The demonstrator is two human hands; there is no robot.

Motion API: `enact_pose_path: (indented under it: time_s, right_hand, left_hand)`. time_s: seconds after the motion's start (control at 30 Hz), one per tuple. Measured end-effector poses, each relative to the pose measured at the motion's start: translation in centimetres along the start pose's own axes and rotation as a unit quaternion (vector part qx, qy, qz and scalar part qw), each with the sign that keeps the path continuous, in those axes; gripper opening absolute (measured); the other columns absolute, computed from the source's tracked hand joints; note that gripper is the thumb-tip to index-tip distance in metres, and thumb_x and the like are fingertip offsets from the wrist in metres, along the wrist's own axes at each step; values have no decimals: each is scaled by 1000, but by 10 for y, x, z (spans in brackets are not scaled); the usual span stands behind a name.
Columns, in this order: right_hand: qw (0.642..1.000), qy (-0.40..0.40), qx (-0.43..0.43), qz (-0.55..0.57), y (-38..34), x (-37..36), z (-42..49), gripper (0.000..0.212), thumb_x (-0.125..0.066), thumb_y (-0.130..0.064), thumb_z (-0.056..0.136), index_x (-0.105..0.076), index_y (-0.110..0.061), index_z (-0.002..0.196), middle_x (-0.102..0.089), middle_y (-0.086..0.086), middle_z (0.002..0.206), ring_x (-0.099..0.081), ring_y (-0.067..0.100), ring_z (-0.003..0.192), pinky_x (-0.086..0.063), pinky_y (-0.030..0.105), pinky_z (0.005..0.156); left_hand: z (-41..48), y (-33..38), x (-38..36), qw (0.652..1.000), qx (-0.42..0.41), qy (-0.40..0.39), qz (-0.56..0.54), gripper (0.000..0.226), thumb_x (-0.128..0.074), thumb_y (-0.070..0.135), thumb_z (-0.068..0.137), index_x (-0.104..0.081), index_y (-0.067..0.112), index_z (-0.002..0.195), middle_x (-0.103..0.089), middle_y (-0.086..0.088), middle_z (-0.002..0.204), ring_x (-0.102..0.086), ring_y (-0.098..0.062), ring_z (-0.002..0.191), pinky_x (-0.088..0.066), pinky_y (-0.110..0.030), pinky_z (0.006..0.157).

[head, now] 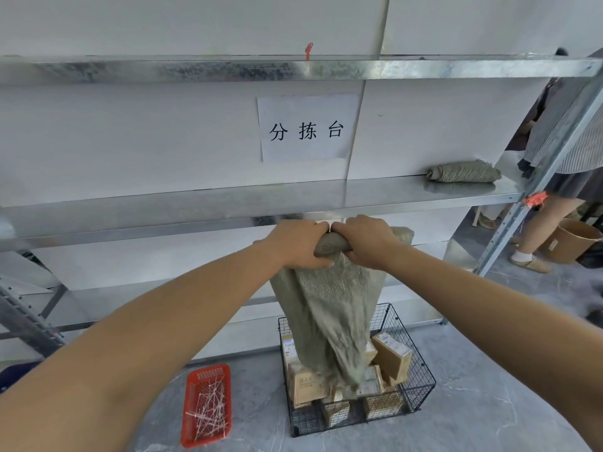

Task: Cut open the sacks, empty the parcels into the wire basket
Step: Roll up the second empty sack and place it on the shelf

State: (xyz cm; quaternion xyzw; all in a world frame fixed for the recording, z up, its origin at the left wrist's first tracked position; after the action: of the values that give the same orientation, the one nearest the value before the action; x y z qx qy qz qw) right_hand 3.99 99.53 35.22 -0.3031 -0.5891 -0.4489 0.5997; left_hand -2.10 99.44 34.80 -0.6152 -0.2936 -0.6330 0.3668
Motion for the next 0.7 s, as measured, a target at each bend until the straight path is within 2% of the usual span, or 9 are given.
enact_pose_path:
  time_s: [0.1, 0.17, 0.23, 0.3, 0.37, 0.43, 0.53, 0.6, 0.7]
  right_hand:
    - [989, 123, 54, -68, -9, 12, -7, 39, -79, -12, 55, -63, -13, 91, -60, 10, 73, -59, 29, 61, -33, 28, 49]
    - [980, 172, 65, -80, -11, 17, -11, 42, -83, -9, 39, -64, -12, 76, -56, 7, 59, -54, 26, 46, -34, 25, 41]
    - [982, 162, 73, -61, -11, 13, -9, 46, -84, -16, 46, -64, -12, 86, -59, 9, 70, -57, 27, 56, -43, 30, 47]
    - [995, 82, 47, -13, -5, 0, -3, 57, -77, -31, 67, -54, -14, 116, -57, 10, 105, -58, 29, 90, -47, 37, 73]
    - [998, -27, 17, 61, -2, -18, 0, 69, -70, -41, 75, -39, -19, 133, -46, 7, 128, -48, 27, 115, -41, 37, 93]
    - [989, -86, 0, 120, -2, -24, 1, 69, -71, -41, 74, -40, -18, 132, -52, 6, 125, -50, 27, 114, -42, 35, 93]
    - [965, -162, -14, 208, -3, -32, 2, 44, -70, -28, 76, -54, -13, 114, -60, 4, 102, -55, 23, 95, -40, 29, 80]
    - [970, -132, -22, 203, 0, -27, 4, 32, -67, -23, 78, -58, -11, 106, -63, 7, 98, -54, 23, 91, -40, 29, 76]
    - [992, -51, -25, 109, 1, -18, 5, 28, -58, -23, 82, -53, -14, 108, -62, 12, 102, -51, 28, 102, -42, 35, 77]
  left_hand:
    - [-1, -4, -15, 992, 20, -74, -104, 41, -53, 47, 86, -51, 15, 111, -62, -3, 105, -57, -21, 91, -44, -31, 75]
    - [0, -5, -20, 977, 38, -98, -183, 33, -56, 37, 86, -54, 11, 107, -59, -3, 99, -53, -19, 86, -42, -30, 75]
    - [0, -6, -15, 983, 45, -82, -157, 30, -55, 33, 87, -55, 9, 105, -58, -6, 97, -53, -21, 87, -40, -30, 72]
    - [1, -5, -6, 998, 40, -37, -45, 28, -50, 31, 90, -53, 9, 107, -61, -9, 101, -58, -25, 92, -39, -32, 68]
    - [1, -3, 3, 998, 25, 10, 50, 26, -48, 26, 91, -49, 9, 110, -62, -9, 104, -60, -27, 93, -37, -32, 64]
    - [0, -1, 8, 993, 10, 42, 106, 25, -47, 17, 90, -46, 9, 113, -60, -9, 107, -59, -28, 94, -37, -33, 66]
    - [-3, 4, 9, 985, -18, 73, 154, 31, -42, 8, 90, -43, 8, 121, -56, -11, 115, -55, -28, 103, -40, -35, 79]
    - [-4, 1, 8, 986, -13, 82, 145, 33, -44, 14, 90, -43, 10, 123, -54, -10, 118, -53, -27, 108, -39, -34, 86]
    - [-2, -10, -1, 994, 3, 41, 97, 53, -56, 44, 85, -42, 14, 126, -53, -6, 120, -54, -24, 108, -42, -36, 86]
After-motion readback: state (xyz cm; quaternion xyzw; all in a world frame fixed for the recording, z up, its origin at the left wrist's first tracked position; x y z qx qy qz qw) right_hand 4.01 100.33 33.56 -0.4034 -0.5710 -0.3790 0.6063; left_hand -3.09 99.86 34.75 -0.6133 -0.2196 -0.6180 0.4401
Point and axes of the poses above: each hand's wrist, its own z-axis towards the middle knuckle, its own x-axis out of the back of the hand, y = z × x, the point moved 10 cm from there along z, towards the middle knuckle
